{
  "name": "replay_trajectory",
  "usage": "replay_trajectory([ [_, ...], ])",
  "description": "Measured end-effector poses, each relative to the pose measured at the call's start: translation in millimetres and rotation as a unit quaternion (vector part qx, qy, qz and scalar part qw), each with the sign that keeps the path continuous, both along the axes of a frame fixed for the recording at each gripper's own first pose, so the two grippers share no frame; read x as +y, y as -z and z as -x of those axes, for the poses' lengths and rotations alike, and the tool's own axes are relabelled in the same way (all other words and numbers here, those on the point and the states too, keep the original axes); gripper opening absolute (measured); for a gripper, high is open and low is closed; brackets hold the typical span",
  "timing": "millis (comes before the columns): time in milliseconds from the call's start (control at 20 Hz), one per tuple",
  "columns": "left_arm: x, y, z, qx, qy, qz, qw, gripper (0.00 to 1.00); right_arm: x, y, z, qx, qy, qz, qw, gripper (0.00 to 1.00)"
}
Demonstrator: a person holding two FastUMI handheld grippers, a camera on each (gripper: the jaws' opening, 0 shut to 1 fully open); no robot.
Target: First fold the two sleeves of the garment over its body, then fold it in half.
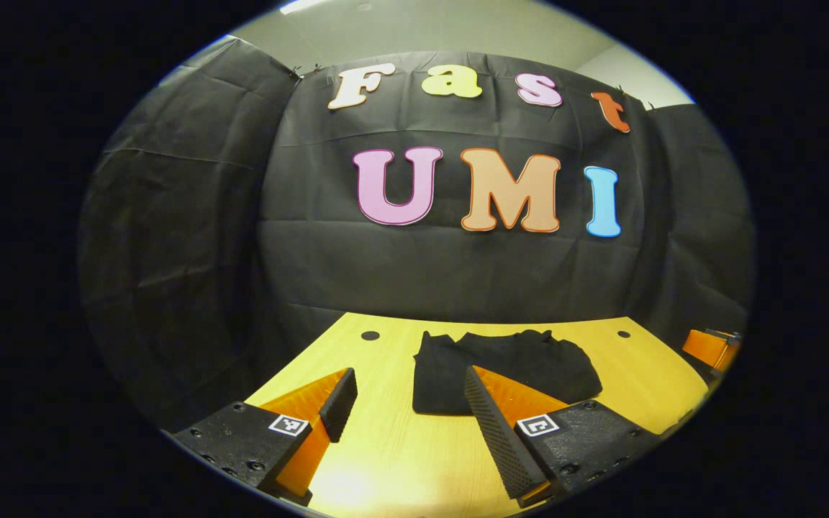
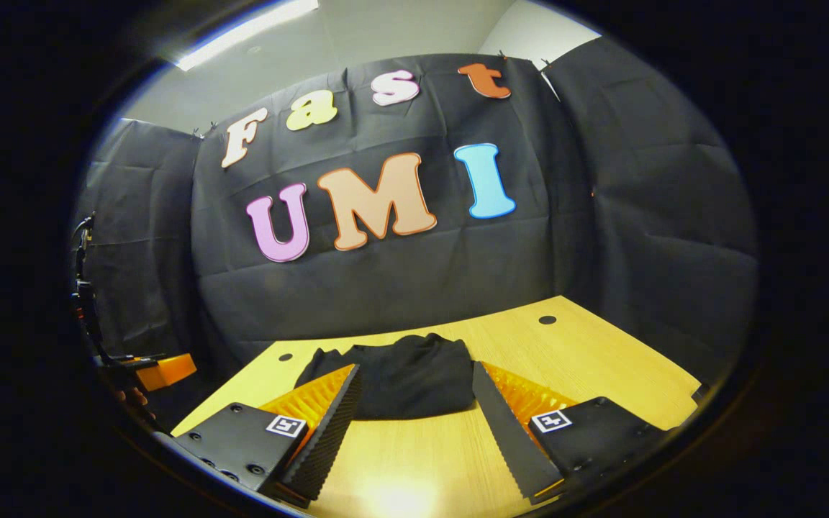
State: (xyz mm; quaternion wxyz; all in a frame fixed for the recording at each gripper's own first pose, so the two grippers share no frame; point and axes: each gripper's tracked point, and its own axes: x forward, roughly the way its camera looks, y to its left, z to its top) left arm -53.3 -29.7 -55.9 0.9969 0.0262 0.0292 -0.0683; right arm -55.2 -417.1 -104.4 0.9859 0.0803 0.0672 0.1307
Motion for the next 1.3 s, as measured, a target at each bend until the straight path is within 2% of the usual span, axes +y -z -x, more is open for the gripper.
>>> replay_trajectory([
  [100,-0.9,-5.5,9.4,-0.012,0.007,0.008,1.0,0.9,5.0,0.9,13.0,-0.004,-0.008,0.002,1.0,0.97],
  [400,-11.5,-7.1,25.4,-0.018,0.039,-0.002,0.999,0.88,10.2,-0.4,47.1,-0.016,-0.015,0.0,1.0,0.98],
  [550,-11.2,-11.7,31.5,-0.023,0.044,0.0,0.999,0.87,6.5,-5.0,48.3,-0.021,-0.011,-0.012,1.0,0.97],
  [600,-11.5,-11.7,31.6,-0.023,0.043,0.005,0.999,0.89,5.3,-5.5,47.2,-0.021,-0.01,-0.015,1.0,0.94],
  [650,-11.6,-10.9,32.3,-0.02,0.042,0.008,0.999,0.89,3.6,-6.5,48.1,-0.02,-0.01,-0.016,1.0,0.97],
  [850,-14.5,-12.2,32.2,-0.016,0.04,0.011,0.999,0.87,-5.5,-6.6,47.7,-0.022,-0.005,-0.017,1.0,0.97],
  [900,-15.5,-11.8,30.7,-0.014,0.041,0.01,0.999,0.89,-7.5,-4.9,48.3,-0.017,-0.004,-0.019,1.0,0.93],
  [950,-18.3,-11.9,30.3,-0.014,0.043,0.011,0.999,0.89,-10.8,-5.7,48.6,-0.017,-0.002,-0.021,1.0,0.97],
  [1300,-20.5,-3.5,31.5,0.0,0.048,0.01,0.999,0.89,-20.7,-7.8,42.9,-0.015,0.013,-0.035,0.999,0.97],
])
